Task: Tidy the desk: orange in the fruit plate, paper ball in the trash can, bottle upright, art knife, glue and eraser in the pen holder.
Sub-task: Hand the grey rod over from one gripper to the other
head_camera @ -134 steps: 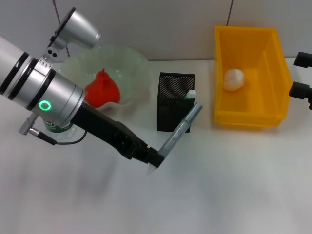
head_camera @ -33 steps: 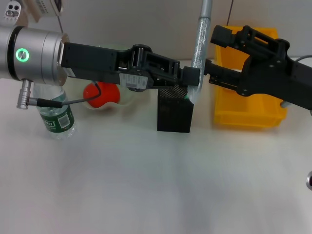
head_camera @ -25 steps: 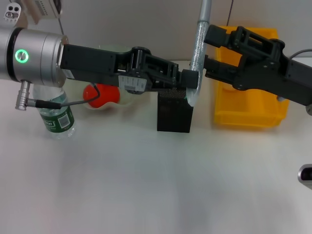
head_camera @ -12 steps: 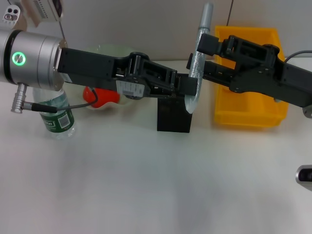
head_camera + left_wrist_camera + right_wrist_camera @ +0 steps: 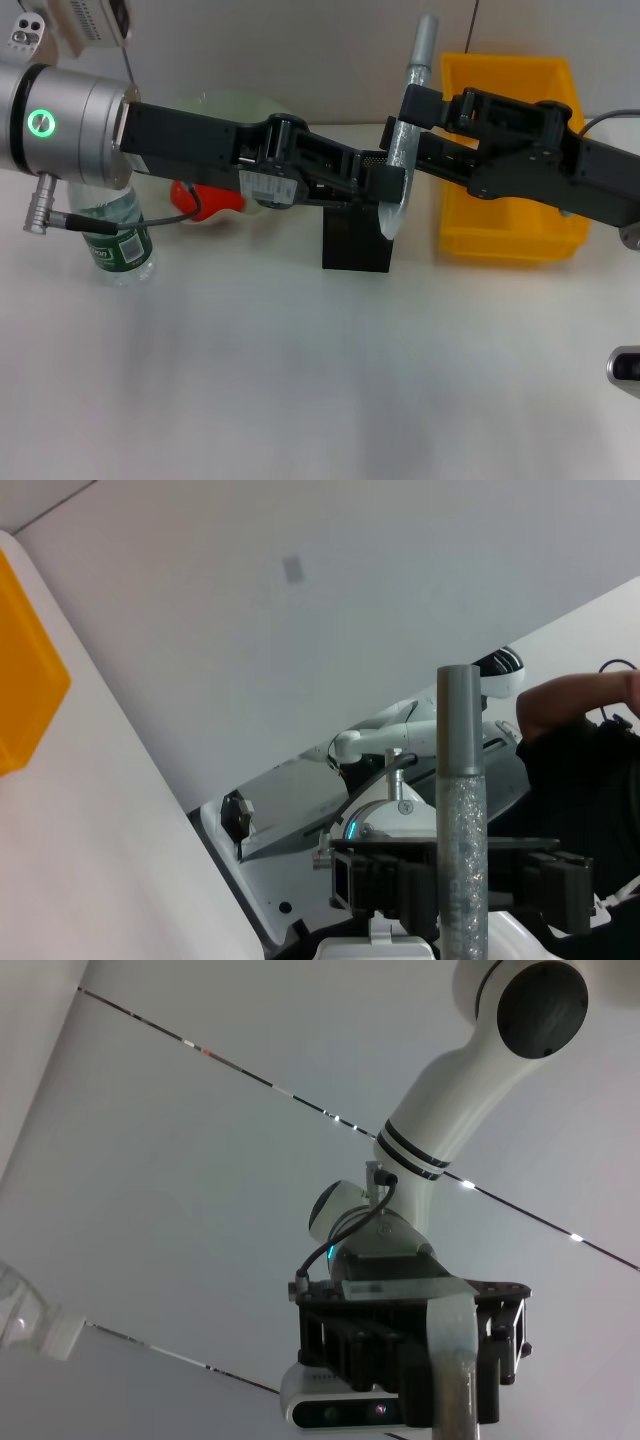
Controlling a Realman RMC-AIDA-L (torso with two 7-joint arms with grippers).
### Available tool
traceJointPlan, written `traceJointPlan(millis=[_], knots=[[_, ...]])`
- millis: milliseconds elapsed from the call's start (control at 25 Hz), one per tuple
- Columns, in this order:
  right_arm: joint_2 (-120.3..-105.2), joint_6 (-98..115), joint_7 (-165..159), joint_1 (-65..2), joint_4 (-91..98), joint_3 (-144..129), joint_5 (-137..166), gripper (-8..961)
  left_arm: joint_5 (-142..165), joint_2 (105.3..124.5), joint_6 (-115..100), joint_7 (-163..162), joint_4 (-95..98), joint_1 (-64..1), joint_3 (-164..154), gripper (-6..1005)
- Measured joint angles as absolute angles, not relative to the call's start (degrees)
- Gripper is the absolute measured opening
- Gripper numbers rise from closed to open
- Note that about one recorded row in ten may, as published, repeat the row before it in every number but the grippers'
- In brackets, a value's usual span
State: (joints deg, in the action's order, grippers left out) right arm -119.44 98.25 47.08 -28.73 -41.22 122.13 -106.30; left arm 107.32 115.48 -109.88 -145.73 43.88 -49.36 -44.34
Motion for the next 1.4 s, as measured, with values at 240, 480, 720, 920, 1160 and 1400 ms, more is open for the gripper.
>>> traceJointPlan(millis=[240,480,720,920,1160,1400], knots=[[-119.44,98.3,47.1,-28.8,-41.2,122.1,-106.3,437,107.3,115.45,-110.0,-145.7,44.1,-49.4,-44.7,145],[-119.44,98.2,47.1,-28.8,-41.2,122.1,-106.3,377,107.2,115.46,-110.1,-145.7,44.2,-49.4,-44.7,145],[-119.44,98.2,47.1,-28.8,-41.1,122.0,-106.1,321,107.2,115.48,-110.1,-145.7,44.3,-49.3,-44.7,145],[-119.44,98.2,47.1,-29.1,-40.9,122.0,-105.9,274,107.2,115.47,-110.1,-145.7,44.4,-49.2,-44.7,145],[-119.36,98.0,47.1,-29.1,-40.9,122.0,-105.8,233,107.2,115.43,-110.1,-145.5,44.4,-49.1,-44.7,156],[-119.35,98.0,47.2,-29.1,-40.9,122.0,-105.7,184,107.1,115.40,-110.3,-145.2,44.1,-49.2,-44.7,184]])
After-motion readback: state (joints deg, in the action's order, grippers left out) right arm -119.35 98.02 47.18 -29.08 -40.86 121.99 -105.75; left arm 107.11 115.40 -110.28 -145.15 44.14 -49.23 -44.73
